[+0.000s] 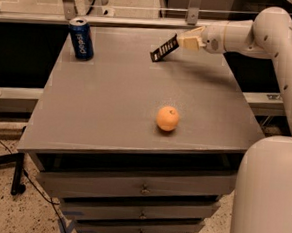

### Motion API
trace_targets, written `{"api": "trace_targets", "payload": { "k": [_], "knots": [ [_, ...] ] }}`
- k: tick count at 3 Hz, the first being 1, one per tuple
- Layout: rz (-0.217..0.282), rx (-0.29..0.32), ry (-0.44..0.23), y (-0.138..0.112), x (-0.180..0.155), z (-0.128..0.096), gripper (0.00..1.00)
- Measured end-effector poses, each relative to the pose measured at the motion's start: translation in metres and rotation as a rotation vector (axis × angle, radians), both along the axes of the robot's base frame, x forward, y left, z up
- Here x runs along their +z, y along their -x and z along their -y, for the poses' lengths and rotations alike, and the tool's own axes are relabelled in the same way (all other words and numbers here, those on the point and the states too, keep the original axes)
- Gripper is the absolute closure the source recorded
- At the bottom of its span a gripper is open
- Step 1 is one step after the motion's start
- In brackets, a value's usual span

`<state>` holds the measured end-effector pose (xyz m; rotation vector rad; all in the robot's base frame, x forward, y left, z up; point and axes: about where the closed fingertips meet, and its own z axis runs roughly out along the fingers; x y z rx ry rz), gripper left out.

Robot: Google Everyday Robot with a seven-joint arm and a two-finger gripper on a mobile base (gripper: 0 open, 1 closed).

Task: Move rxbar chocolate near orange

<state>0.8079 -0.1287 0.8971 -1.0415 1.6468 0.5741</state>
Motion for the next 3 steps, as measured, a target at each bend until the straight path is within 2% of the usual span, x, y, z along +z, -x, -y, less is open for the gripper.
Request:
{"api": "trace_targets", "payload": {
  "k": [2,3],
  "knots": [
    [0.024,0.092,0.023,0.06,0.032,0.004,1.0],
    [-0.028,0.149,0.016,0.1,0.032,0.01,1.0]
  ]
}}
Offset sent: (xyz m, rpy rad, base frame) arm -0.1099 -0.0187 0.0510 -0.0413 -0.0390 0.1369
